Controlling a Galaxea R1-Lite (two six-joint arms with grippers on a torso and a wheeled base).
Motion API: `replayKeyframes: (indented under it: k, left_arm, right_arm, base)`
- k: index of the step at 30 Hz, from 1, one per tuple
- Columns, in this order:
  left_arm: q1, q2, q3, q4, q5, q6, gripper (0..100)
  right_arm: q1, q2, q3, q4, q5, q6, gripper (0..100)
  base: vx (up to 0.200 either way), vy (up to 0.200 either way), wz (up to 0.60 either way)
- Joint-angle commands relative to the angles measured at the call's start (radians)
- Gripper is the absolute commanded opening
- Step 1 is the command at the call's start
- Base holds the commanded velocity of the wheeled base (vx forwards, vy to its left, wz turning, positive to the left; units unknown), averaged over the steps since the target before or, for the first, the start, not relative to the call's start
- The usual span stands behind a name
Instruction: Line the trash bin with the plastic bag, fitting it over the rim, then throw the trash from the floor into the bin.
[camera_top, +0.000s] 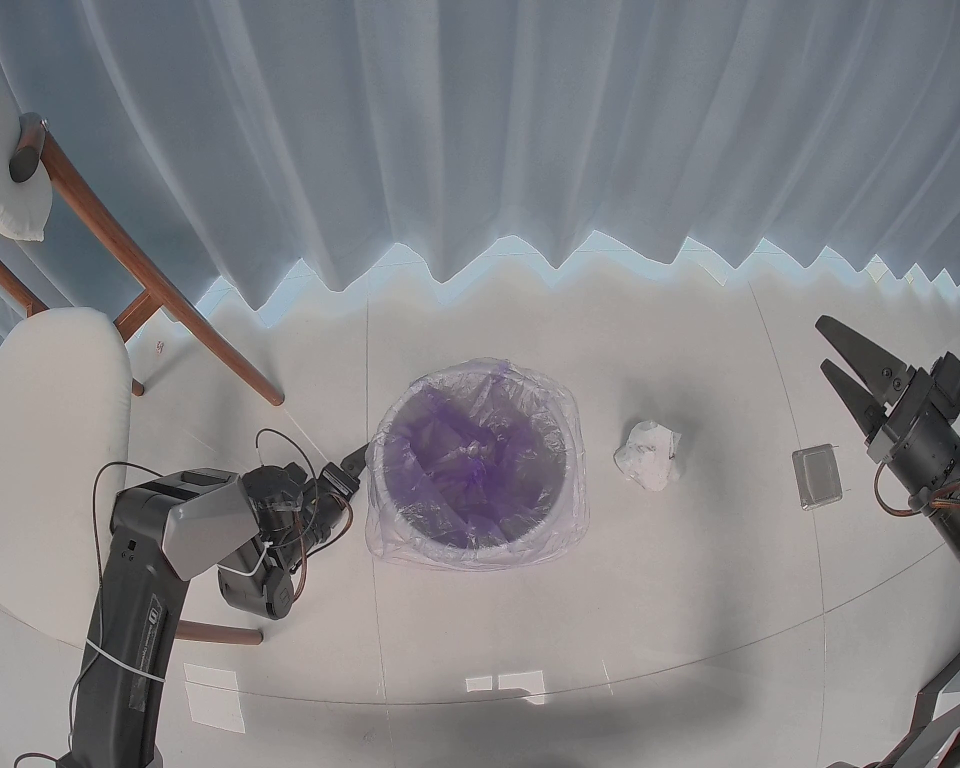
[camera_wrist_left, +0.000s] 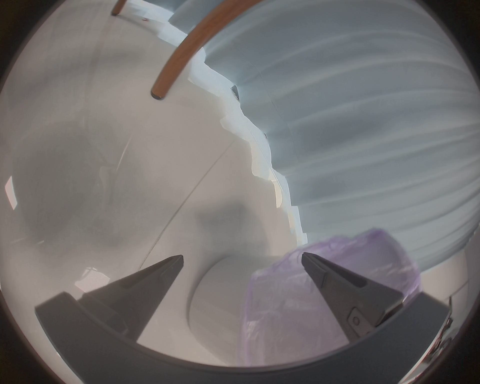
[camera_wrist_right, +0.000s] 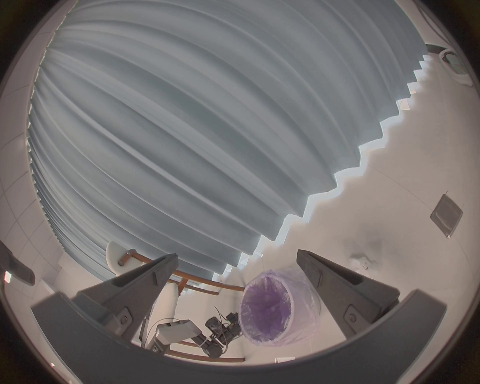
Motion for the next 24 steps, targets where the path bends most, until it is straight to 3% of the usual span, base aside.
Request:
replayKeyframes:
  k: [1,6,10,12,18,24]
  left_arm:
    - [0.018,-0.038,0.001,-0.001,0.013,-0.053,100]
    - [0.037,-0.076,0.003,-0.001,0.012,-0.185,100]
    - [0.037,-0.075,0.001,-0.001,0.010,-0.194,100]
    - [0.037,-0.070,0.001,-0.001,0.003,-0.193,100]
    - [0.028,-0.066,0.013,-0.001,0.007,-0.164,100]
    - [0.029,-0.064,0.017,-0.001,-0.001,-0.144,100]
  right_arm:
    - [-0.002,0.042,0.016,0.000,0.005,0.001,100]
    - [-0.002,0.094,0.036,0.020,0.005,0.004,100]
    - [0.010,0.143,0.039,0.051,0.005,0.025,100]
    - [0.062,0.168,0.040,0.060,0.002,0.094,100]
    - [0.116,0.231,0.023,0.063,0.007,0.266,100]
    - [0.122,0.481,-0.083,0.063,-0.012,0.217,100]
  base:
    - [0.000,0.000,0.00]
    - [0.000,0.000,0.00]
    - [0.000,0.000,0.00]
    - [0.000,0.000,0.00]
    - [0.000,0.000,0.00]
    - [0.000,0.000,0.00]
